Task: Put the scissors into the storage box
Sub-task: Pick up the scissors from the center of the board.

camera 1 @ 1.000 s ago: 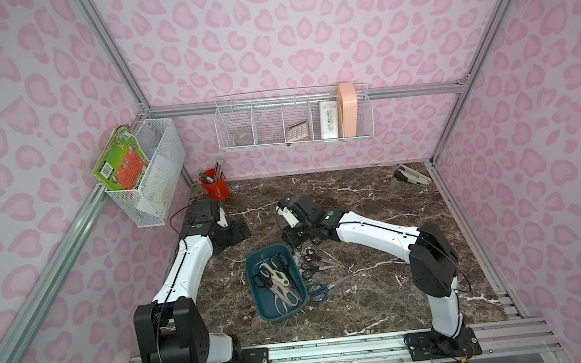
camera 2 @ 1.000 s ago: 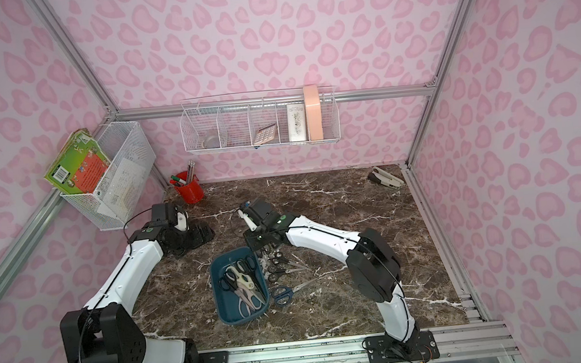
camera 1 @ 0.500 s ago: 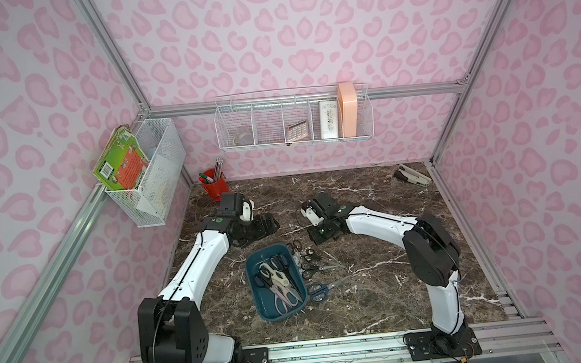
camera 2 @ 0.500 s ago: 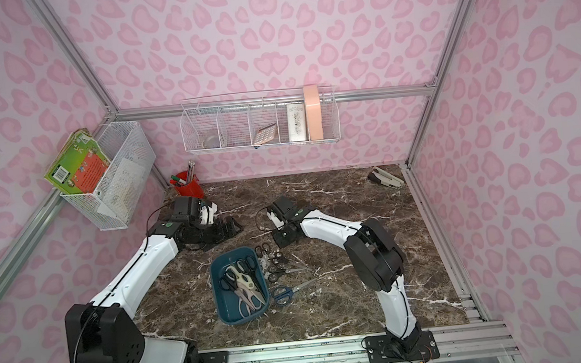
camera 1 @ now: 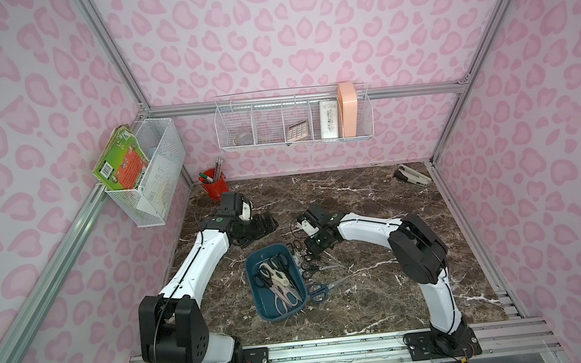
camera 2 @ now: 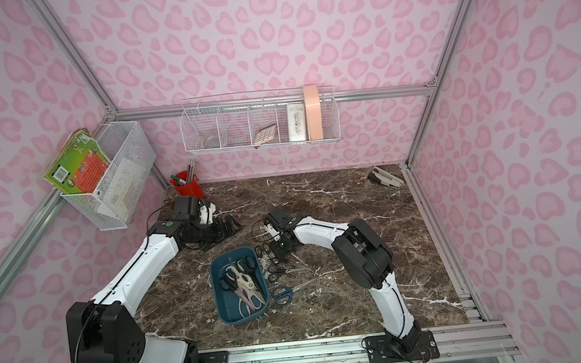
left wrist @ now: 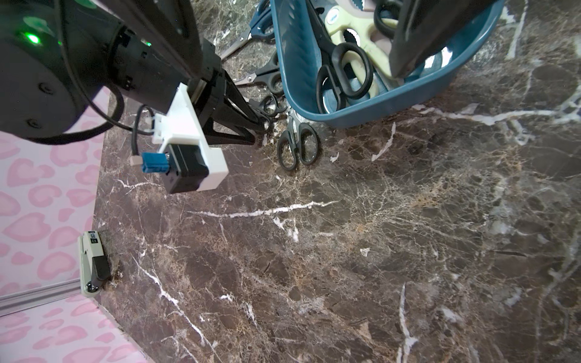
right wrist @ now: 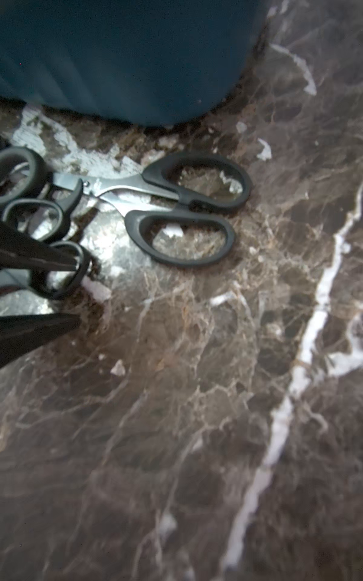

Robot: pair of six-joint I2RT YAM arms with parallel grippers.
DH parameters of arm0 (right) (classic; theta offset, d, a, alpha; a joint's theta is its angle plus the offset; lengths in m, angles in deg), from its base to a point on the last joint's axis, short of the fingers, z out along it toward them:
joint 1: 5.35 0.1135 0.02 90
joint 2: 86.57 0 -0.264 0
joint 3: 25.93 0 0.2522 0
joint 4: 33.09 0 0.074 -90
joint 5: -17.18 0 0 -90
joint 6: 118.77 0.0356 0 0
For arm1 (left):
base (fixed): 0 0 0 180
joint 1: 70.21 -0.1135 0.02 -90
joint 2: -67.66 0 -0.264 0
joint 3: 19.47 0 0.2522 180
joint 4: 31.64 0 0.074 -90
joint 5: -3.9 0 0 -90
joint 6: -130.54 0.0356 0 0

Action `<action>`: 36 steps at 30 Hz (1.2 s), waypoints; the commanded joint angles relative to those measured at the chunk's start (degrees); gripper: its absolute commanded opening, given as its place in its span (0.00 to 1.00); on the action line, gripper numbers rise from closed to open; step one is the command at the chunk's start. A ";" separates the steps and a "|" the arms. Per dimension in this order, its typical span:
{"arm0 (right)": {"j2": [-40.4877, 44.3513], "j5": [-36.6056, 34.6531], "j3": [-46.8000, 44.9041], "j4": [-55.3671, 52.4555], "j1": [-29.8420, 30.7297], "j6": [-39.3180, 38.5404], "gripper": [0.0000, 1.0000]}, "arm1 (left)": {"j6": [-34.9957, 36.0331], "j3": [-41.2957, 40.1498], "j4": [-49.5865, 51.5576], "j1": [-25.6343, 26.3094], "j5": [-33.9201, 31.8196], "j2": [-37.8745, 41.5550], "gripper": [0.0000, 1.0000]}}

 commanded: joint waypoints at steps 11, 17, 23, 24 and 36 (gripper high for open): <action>-2.06 -5.31 1.32 -2.76 -1.07 -0.29 0.25 | -0.15 -0.73 -0.24 0.30 0.08 0.57 0.98; -0.21 -8.56 0.16 -2.43 -2.28 -0.68 0.25 | -0.13 -0.72 -0.24 0.39 -0.28 0.68 0.98; 0.85 -11.08 0.43 -2.71 -3.43 -0.65 0.25 | -0.14 -0.96 -0.24 0.37 -0.10 0.72 0.98; 1.08 -11.36 0.63 -2.91 -3.52 -0.56 0.25 | -0.14 -0.88 -0.24 0.41 -0.10 0.69 0.98; -0.61 -6.06 11.28 -14.05 0.04 8.48 0.27 | 1.68 0.10 1.16 0.40 -3.79 0.48 0.98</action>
